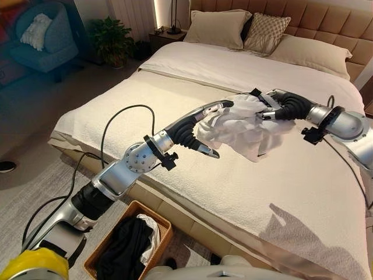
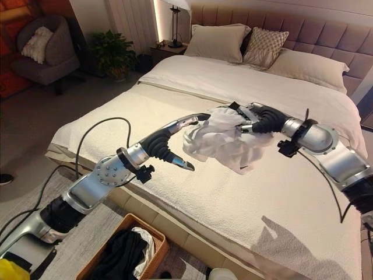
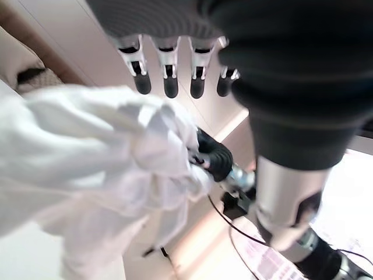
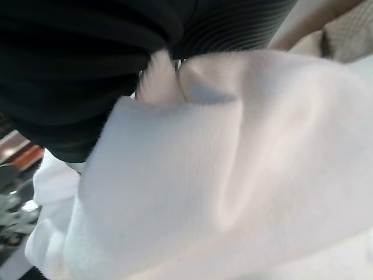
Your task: Pick up clothes into the bucket
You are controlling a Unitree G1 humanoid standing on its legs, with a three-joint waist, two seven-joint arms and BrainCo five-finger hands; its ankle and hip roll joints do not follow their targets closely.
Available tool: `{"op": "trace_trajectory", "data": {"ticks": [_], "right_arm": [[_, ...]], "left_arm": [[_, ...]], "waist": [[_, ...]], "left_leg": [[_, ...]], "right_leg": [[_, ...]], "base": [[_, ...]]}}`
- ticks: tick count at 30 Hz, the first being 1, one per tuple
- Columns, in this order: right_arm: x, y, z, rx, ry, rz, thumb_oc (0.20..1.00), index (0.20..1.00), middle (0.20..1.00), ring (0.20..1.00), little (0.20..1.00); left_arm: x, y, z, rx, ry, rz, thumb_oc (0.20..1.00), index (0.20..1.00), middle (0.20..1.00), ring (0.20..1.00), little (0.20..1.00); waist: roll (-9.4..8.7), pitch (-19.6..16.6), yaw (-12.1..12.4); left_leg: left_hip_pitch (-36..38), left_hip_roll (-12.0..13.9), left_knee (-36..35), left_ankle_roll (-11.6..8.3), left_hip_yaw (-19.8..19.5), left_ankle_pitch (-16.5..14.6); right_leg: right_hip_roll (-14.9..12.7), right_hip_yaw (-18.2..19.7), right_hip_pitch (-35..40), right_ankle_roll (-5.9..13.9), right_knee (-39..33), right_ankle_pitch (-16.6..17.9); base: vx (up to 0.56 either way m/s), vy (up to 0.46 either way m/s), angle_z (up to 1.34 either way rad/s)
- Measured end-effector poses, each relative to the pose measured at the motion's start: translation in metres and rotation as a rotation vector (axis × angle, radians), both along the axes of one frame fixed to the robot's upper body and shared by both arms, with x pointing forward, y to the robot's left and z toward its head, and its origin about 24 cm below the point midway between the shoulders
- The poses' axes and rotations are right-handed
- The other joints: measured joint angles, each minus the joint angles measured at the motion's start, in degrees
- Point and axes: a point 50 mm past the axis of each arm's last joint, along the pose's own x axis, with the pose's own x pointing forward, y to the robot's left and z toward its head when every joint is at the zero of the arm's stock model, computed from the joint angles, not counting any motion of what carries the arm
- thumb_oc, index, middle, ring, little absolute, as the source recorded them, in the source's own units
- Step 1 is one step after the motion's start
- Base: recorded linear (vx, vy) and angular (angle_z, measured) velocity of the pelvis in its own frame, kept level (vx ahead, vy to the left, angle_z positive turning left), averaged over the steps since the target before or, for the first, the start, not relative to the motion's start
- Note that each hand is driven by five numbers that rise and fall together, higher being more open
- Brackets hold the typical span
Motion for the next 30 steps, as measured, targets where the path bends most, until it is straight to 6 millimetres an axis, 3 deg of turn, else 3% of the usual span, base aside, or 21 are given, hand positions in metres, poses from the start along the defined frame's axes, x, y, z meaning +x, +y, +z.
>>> {"op": "trace_trajectory", "data": {"ticks": [10,20,30], "right_arm": [[0.003,0.014,-0.007,0.087,0.012,0.033,0.200,0.200,0.200,0.200,0.200],[0.000,0.021,-0.008,0.149,0.040,0.069,0.200,0.200,0.200,0.200,0.200],[-0.016,0.012,-0.018,0.232,0.194,0.109,0.200,0.200,0.200,0.200,0.200]], "left_arm": [[-0.001,-0.008,-0.001,-0.022,-0.001,-0.008,1.000,1.000,1.000,1.000,1.000],[0.001,-0.005,0.004,0.106,-0.239,0.097,1.000,1.000,1.000,1.000,1.000],[0.001,0.002,-0.001,0.238,-0.387,0.145,1.000,1.000,1.000,1.000,1.000]], "waist": [[-0.12,-0.30,0.04],[-0.43,-1.00,0.11],[-0.60,-1.05,0.05]], "left_leg": [[0.65,-0.02,-0.36,0.00,-0.03,0.01],[1.62,-0.02,-0.99,0.00,-0.09,0.01],[1.95,0.02,-1.14,0.00,-0.33,0.01]], "right_leg": [[0.06,-0.01,0.94,0.15,-1.04,0.35],[0.15,-0.06,2.32,0.11,-2.45,0.84],[0.26,-0.45,3.54,0.31,-4.06,1.52]], "base": [[0.00,0.000,0.00],[0.00,0.000,0.00],[0.00,-0.001,0.01]]}}
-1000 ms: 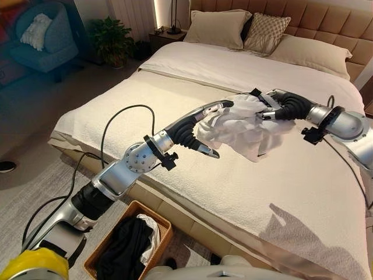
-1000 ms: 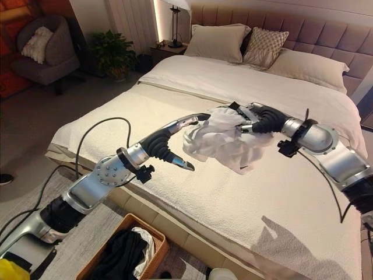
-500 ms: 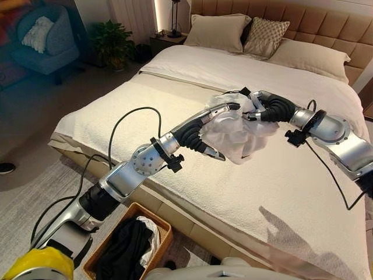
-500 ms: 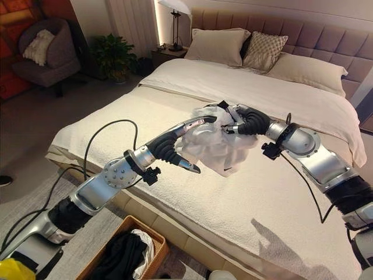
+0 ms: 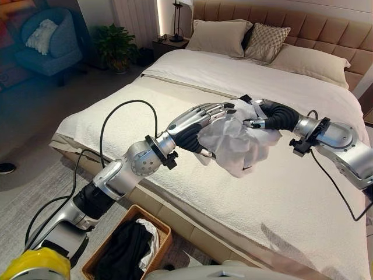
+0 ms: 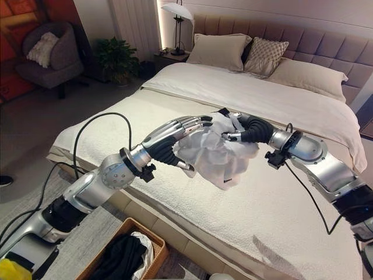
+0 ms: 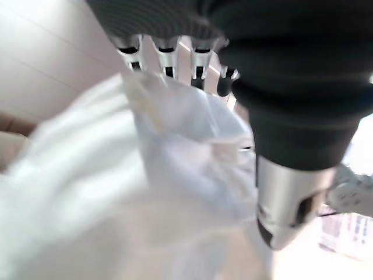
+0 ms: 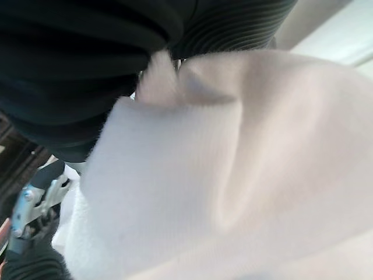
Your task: Pick up clothes into the bucket
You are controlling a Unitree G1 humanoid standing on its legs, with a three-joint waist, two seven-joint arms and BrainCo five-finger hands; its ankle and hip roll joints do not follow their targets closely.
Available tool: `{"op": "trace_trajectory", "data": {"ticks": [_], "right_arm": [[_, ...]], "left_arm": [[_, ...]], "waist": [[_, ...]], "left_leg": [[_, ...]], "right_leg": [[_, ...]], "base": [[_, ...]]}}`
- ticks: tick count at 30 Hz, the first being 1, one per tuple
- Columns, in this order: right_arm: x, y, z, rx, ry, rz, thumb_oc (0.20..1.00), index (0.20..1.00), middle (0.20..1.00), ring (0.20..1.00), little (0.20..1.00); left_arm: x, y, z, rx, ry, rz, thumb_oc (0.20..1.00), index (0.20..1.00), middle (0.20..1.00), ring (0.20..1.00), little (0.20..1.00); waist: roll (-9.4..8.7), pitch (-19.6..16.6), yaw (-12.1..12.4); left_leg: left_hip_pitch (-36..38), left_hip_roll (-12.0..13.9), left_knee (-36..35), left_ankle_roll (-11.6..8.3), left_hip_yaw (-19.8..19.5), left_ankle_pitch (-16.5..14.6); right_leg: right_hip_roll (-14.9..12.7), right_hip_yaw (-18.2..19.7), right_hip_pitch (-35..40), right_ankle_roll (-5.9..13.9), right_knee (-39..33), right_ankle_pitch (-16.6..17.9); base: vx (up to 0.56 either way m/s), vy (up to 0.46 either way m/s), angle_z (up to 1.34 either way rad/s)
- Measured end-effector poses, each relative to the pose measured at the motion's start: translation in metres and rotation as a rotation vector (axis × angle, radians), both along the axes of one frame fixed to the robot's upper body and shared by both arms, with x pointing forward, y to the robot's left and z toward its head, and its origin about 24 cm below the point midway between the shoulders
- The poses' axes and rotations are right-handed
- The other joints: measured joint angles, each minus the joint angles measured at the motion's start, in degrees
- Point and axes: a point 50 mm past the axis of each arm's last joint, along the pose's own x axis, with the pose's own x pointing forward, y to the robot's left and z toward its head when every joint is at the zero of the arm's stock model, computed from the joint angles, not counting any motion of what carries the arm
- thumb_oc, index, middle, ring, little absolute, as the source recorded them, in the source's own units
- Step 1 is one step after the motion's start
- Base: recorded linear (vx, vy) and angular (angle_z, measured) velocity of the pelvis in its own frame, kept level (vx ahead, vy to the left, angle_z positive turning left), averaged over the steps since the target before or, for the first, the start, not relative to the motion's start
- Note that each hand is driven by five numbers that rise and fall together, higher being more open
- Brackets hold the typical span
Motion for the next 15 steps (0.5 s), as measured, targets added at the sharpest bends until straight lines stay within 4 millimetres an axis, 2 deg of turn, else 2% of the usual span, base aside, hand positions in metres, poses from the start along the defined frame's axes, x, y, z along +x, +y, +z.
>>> {"op": "trace_trajectory", "data": {"ticks": [8,15], "right_arm": [[-0.010,-0.016,-0.010,0.080,0.104,-0.023,0.200,0.200,0.200,0.200,0.200],[-0.016,-0.017,-0.024,0.176,0.227,-0.017,0.200,0.200,0.200,0.200,0.200]], "left_arm": [[0.009,0.028,-0.008,0.051,-0.039,0.149,1.000,1.000,1.000,1.000,1.000],[0.012,0.034,-0.012,0.041,-0.029,0.191,1.000,1.000,1.000,1.000,1.000]], "waist": [[-0.50,-0.07,0.05],[-0.91,-0.10,0.05]], "left_leg": [[0.57,0.08,-0.60,0.00,-0.01,-0.01],[0.58,0.05,-0.68,0.00,-0.01,-0.01]], "right_leg": [[0.07,-0.04,0.42,0.16,-0.31,-0.11],[0.08,-0.07,0.60,0.06,-0.82,0.06]], "base": [[0.00,0.000,0.00],[0.00,0.000,0.00]]}}
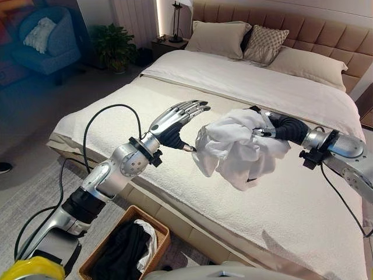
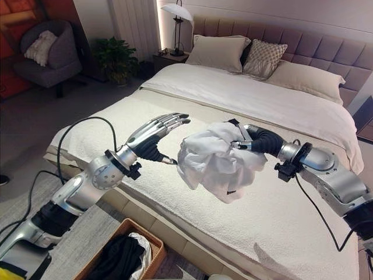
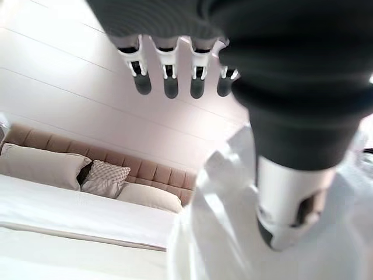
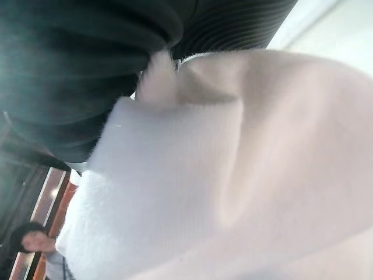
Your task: Pick up clothes into the bucket
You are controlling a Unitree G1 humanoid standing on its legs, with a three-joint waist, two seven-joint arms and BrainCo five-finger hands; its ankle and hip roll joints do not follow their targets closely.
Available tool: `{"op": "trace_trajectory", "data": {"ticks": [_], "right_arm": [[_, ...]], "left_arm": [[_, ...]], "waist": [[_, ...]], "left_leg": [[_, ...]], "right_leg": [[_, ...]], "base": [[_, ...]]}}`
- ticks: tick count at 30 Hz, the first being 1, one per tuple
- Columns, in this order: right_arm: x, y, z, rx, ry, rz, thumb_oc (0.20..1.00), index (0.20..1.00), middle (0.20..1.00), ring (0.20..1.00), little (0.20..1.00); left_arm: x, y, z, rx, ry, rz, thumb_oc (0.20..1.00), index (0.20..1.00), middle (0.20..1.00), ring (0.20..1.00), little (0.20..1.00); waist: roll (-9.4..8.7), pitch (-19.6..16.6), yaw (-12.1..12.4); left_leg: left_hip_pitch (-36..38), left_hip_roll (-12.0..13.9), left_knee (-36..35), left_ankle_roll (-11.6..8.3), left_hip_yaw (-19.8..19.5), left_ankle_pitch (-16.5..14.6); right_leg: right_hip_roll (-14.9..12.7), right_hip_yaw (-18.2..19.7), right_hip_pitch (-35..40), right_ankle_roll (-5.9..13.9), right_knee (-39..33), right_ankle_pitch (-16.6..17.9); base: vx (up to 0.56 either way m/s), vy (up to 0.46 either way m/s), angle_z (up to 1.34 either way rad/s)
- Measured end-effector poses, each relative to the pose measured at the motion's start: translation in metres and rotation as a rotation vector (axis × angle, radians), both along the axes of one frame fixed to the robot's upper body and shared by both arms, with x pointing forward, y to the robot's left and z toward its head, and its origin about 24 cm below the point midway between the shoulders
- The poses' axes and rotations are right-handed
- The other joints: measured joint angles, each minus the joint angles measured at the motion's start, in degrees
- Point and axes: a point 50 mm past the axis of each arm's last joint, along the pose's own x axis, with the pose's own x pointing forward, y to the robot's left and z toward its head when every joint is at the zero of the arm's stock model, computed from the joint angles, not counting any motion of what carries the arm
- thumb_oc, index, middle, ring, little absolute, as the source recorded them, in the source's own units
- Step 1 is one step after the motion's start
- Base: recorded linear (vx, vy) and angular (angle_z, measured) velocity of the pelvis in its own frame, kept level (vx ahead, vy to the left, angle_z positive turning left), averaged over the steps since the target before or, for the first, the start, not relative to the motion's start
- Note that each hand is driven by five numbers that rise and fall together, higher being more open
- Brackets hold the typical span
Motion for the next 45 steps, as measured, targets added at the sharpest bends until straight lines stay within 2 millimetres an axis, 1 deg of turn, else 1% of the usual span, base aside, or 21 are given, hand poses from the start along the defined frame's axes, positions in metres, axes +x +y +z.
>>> {"op": "trace_trajectory", "data": {"ticks": [3,5,11,18,20,31,40,41,42,43,45], "right_arm": [[-0.001,0.004,-0.004,0.037,0.026,0.007,0.200,0.200,0.200,0.200,0.200],[-0.001,0.010,-0.007,0.108,0.037,0.016,0.200,0.200,0.200,0.200,0.200],[-0.001,0.013,-0.008,0.154,0.055,0.022,0.200,0.200,0.200,0.200,0.200],[0.000,0.014,-0.009,0.165,0.055,0.015,0.200,0.200,0.200,0.200,0.200],[0.000,0.016,-0.010,0.184,0.053,0.019,0.200,0.200,0.200,0.200,0.200],[0.002,0.034,-0.017,0.286,0.058,0.045,0.200,0.200,0.200,0.200,0.200],[0.002,0.039,-0.018,0.308,0.058,0.052,0.200,0.200,0.200,0.200,0.200],[0.002,0.039,-0.018,0.308,0.058,0.052,0.200,0.200,0.200,0.200,0.200],[0.002,0.039,-0.018,0.309,0.058,0.052,0.200,0.200,0.200,0.200,0.200],[0.002,0.039,-0.018,0.309,0.058,0.053,0.200,0.200,0.200,0.200,0.200],[0.002,0.040,-0.019,0.311,0.060,0.055,0.200,0.200,0.200,0.200,0.200]], "left_arm": [[0.000,-0.001,0.000,-0.007,0.002,0.002,1.000,1.000,1.000,1.000,1.000],[0.000,-0.002,-0.001,-0.015,0.006,-0.001,1.000,1.000,1.000,1.000,1.000],[-0.001,-0.008,-0.002,-0.043,0.014,-0.012,1.000,1.000,1.000,1.000,1.000],[-0.002,-0.013,-0.002,-0.083,0.038,-0.028,1.000,1.000,1.000,1.000,1.000],[-0.002,-0.015,-0.002,-0.113,0.061,-0.042,1.000,1.000,1.000,1.000,1.000],[-0.006,-0.021,0.000,-0.149,0.109,-0.093,1.000,1.000,1.000,1.000,1.000],[-0.010,-0.032,-0.003,-0.165,0.138,-0.139,1.000,1.000,1.000,1.000,1.000],[-0.010,-0.032,-0.003,-0.164,0.139,-0.140,0.743,0.743,0.743,0.743,0.743],[-0.010,-0.032,-0.003,-0.164,0.139,-0.140,0.548,0.548,0.548,0.548,0.548],[-0.010,-0.032,-0.003,-0.168,0.141,-0.142,0.200,0.200,0.200,0.200,0.200],[-0.010,-0.032,-0.002,-0.187,0.151,-0.145,0.200,0.200,0.200,0.200,0.200]], "waist": [[-0.05,0.01,-0.07],[-0.13,0.02,-0.06],[-0.21,0.04,-0.03],[-0.21,0.04,-0.05],[-0.22,0.04,-0.08],[-0.22,0.04,-0.10],[-0.22,0.04,-0.04],[-0.22,0.03,-0.07],[-0.22,0.03,-0.08],[-0.22,0.03,-0.07],[-0.22,0.03,-0.07]], "left_leg": [[0.00,0.01,-0.01,0.00,0.02,0.00],[-0.04,0.03,-0.01,0.00,0.06,0.00],[-0.02,0.05,-0.03,0.00,0.06,-0.01],[-0.04,0.06,-0.04,0.01,0.13,-0.01],[-0.05,0.06,-0.04,0.01,0.18,-0.01],[-0.05,0.07,-0.06,0.01,0.32,-0.02],[-0.03,0.06,-0.06,0.01,0.34,-0.02],[-0.03,0.07,-0.06,0.01,0.34,-0.02],[-0.03,0.07,-0.06,0.01,0.34,-0.02],[-0.02,0.08,-0.06,0.01,0.35,-0.02],[-0.02,0.08,-0.06,0.01,0.36,-0.02]], "right_leg": [[0.01,0.00,0.00,0.01,-0.07,0.00],[0.05,0.02,-0.04,0.02,-0.10,-0.01],[0.08,0.03,-0.05,0.11,-0.09,-0.07],[0.08,0.09,-0.13,0.19,-0.08,-0.12],[0.08,0.12,-0.16,0.19,-0.07,-0.12],[0.11,0.34,-0.24,0.17,-0.07,-0.11],[0.11,0.39,-0.23,0.04,-0.06,-0.02],[0.11,0.39,-0.23,0.06,-0.06,-0.03],[0.12,0.40,-0.23,0.05,-0.06,-0.03],[0.13,0.40,-0.23,0.06,-0.06,-0.03],[0.13,0.41,-0.25,0.06,-0.04,-0.03]], "base": [[0.00,0.000,0.00],[0.00,0.000,0.00],[0.00,0.000,0.00],[0.00,0.000,0.00],[0.00,0.000,0.00],[0.00,0.000,0.00],[0.00,0.000,0.00],[0.00,0.000,0.00],[0.00,0.000,0.00],[0.00,0.000,0.00],[0.00,0.000,0.00]]}}
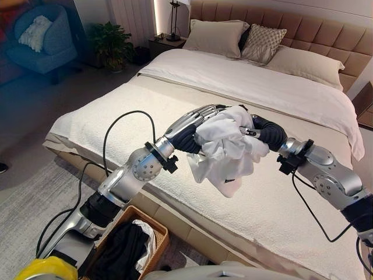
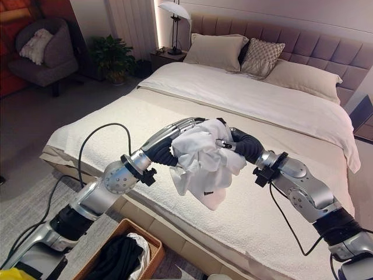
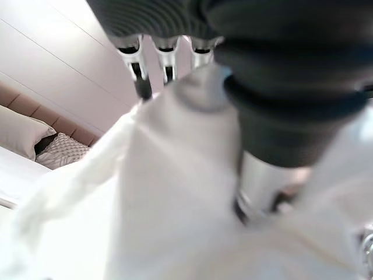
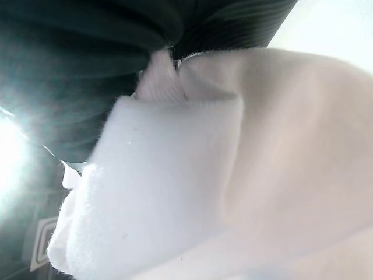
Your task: Pick up clothes into the bucket
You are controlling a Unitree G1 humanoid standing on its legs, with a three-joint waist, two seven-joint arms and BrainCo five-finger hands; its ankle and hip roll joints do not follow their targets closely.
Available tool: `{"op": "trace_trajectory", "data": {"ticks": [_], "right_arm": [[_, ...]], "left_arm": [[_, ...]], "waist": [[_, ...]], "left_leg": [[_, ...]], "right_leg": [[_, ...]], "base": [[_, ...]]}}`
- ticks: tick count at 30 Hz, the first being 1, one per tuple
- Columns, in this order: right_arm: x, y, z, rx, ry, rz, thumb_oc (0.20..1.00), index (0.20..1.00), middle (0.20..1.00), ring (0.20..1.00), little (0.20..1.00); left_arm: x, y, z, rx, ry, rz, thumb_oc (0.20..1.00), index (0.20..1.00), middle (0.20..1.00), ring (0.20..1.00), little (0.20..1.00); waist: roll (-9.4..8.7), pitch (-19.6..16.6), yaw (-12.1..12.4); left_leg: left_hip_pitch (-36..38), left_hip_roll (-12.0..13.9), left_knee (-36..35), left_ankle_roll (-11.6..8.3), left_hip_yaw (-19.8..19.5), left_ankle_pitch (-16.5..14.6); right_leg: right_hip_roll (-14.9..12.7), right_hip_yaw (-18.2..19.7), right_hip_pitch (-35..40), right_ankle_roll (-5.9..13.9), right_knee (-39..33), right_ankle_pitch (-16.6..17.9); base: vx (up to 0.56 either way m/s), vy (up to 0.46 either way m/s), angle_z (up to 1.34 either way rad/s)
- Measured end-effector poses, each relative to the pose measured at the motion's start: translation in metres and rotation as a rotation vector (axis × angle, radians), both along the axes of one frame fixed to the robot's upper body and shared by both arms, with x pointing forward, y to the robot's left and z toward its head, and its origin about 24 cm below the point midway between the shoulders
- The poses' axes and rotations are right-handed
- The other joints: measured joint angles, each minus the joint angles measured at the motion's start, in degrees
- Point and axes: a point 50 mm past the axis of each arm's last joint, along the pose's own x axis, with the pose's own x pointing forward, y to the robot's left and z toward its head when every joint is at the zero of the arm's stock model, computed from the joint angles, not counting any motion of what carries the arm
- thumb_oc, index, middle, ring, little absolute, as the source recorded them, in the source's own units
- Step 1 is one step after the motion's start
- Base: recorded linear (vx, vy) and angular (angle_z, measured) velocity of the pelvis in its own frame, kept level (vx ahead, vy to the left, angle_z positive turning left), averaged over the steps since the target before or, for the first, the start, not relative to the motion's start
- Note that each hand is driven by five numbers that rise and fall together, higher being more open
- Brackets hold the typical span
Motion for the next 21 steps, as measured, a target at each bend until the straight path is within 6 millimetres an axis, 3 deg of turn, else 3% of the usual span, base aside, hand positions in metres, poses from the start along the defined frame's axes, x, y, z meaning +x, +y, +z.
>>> {"op": "trace_trajectory", "data": {"ticks": [17,18,19,20,21], "right_arm": [[-0.0006,0.0071,-0.0038,0.061,0.029,0.022,0.200,0.200,0.200,0.200,0.200],[-0.0006,0.0070,-0.0037,0.061,0.030,0.022,0.307,0.307,0.307,0.307,0.307],[-0.0009,0.0071,-0.0036,0.060,0.029,0.023,0.570,0.570,0.570,0.570,0.570],[-0.0009,0.0069,-0.0035,0.060,0.028,0.020,1.000,1.000,1.000,1.000,1.000],[-0.0013,0.0060,-0.0036,0.063,0.027,0.015,1.000,1.000,1.000,1.000,1.000]], "left_arm": [[0.0009,0.0012,0.0032,-0.043,-0.007,0.013,0.200,0.200,0.200,0.200,0.200],[0.0009,0.0010,0.0031,-0.047,-0.005,0.012,0.200,0.200,0.200,0.200,0.200],[0.0006,0.0011,0.0016,-0.074,0.018,0.010,0.200,0.200,0.200,0.200,0.200],[0.0001,0.0003,0.0007,-0.089,0.029,0.007,0.200,0.200,0.200,0.200,0.200],[-0.0002,-0.0001,0.0001,-0.108,0.043,0.004,0.200,0.200,0.200,0.200,0.200]], "waist": [[0.03,-0.02,-0.05],[0.03,-0.02,-0.05],[0.05,-0.03,-0.05],[0.05,-0.03,-0.05],[0.05,-0.03,-0.04]], "left_leg": [[-0.01,0.01,0.00,0.00,0.04,0.00],[-0.01,0.01,0.00,0.00,0.04,0.00],[0.00,0.01,0.00,0.00,0.04,0.00],[-0.02,0.01,0.00,0.00,0.04,0.00],[-0.01,0.01,0.00,0.00,0.03,0.00]], "right_leg": [[0.01,0.03,-0.05,0.00,0.05,0.00],[0.01,0.03,-0.05,0.00,0.05,0.00],[0.01,0.03,-0.06,0.00,0.08,0.00],[0.01,0.03,-0.07,0.00,0.08,-0.01],[0.01,0.03,-0.05,-0.01,0.08,0.00]], "base": [[0.00,0.000,0.00],[0.00,0.000,0.00],[0.00,0.000,0.00],[0.00,0.000,0.00],[0.00,0.000,0.00]]}}
